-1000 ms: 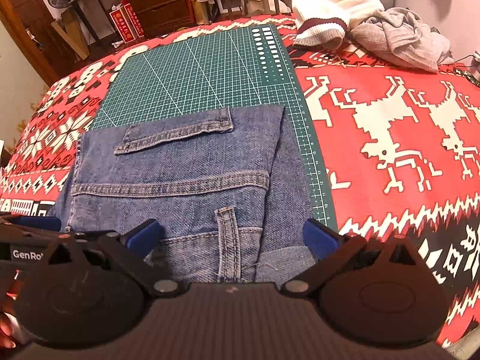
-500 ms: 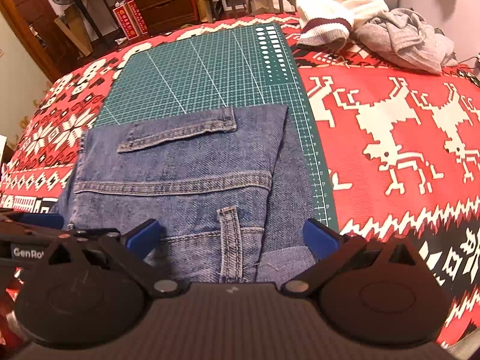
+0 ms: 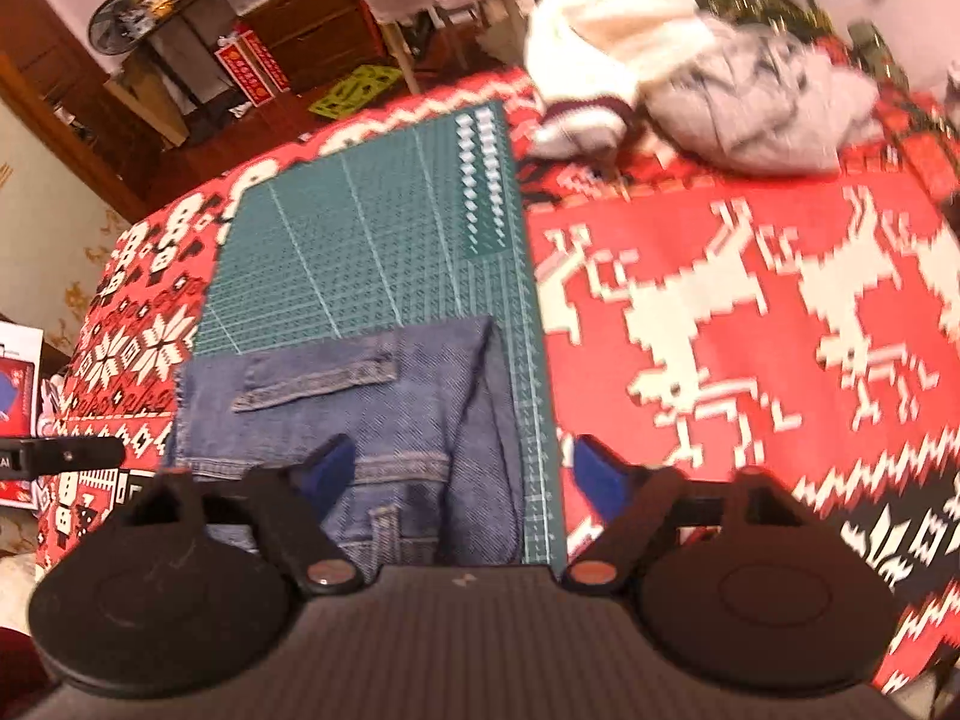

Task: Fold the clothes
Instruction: 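Close both grippers on the folded edge of the denim shorts, then lift the shorts off the mat with both grippers and carry them away, then lower the folded denim shorts onto the bedspread with both grippers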

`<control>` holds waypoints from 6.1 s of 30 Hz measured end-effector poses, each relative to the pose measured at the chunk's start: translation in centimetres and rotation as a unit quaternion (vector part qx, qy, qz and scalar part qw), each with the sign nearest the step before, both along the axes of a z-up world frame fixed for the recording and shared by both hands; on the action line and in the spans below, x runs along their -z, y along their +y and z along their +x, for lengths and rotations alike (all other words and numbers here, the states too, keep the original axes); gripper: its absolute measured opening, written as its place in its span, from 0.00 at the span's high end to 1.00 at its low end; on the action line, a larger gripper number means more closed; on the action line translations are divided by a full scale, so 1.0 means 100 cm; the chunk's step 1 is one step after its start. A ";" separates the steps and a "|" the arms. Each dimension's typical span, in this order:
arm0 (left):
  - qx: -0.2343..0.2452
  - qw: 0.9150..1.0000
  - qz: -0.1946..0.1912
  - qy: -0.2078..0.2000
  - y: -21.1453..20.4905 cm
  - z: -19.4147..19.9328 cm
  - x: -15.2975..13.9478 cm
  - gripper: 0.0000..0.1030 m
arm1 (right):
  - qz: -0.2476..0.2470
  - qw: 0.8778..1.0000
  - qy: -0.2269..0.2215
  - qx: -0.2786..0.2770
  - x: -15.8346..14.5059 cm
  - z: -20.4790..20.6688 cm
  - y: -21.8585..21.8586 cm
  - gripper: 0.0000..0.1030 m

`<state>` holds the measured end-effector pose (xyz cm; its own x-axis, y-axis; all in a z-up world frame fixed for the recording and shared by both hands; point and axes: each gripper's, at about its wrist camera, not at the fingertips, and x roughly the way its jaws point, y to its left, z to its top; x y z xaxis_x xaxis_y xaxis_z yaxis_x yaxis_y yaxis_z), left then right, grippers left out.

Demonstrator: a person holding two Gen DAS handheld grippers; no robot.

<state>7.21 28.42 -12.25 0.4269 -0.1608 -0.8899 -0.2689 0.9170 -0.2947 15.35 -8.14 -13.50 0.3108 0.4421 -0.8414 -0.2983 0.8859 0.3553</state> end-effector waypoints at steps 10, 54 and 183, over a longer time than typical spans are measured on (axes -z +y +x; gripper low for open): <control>0.003 0.999 -0.030 -0.025 0.027 -0.007 0.024 0.59 | -0.015 1.000 0.022 -0.007 0.032 0.012 0.005 0.68; 0.028 1.000 0.001 -0.005 0.007 -0.025 0.044 0.96 | -0.051 0.997 -0.013 -0.047 0.035 -0.015 0.023 0.95; -0.259 0.942 -0.193 -0.087 0.219 -0.140 0.031 0.50 | 0.045 0.903 -0.156 -0.397 0.052 -0.164 0.392 0.76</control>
